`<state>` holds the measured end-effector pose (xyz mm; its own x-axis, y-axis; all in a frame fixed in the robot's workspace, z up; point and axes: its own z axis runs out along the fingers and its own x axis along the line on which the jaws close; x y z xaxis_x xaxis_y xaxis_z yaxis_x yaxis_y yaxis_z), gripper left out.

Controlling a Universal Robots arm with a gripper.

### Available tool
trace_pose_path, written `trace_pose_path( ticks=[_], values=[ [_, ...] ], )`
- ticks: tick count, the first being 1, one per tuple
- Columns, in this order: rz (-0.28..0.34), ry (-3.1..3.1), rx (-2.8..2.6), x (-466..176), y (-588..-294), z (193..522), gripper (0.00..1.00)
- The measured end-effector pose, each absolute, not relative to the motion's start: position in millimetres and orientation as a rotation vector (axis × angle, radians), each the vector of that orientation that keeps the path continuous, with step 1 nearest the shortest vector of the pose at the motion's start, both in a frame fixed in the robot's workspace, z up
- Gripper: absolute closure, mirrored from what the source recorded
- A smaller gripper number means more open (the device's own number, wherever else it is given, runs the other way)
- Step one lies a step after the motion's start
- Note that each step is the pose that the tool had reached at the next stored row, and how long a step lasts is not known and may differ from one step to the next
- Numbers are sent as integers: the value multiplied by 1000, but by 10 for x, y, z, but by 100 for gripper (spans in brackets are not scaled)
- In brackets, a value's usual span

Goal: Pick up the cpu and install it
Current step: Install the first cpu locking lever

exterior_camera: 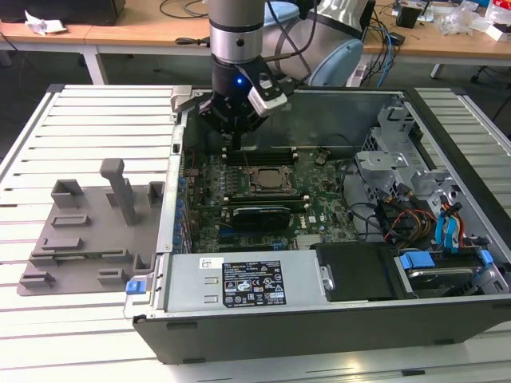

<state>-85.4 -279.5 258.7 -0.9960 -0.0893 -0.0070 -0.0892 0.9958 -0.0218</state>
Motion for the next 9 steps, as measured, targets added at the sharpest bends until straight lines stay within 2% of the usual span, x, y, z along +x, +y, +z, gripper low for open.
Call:
trace_pose_path(
  ticks=[9],
  values=[
    [-34,3131,-140,-702,-2795,2587,89]
  ],
)
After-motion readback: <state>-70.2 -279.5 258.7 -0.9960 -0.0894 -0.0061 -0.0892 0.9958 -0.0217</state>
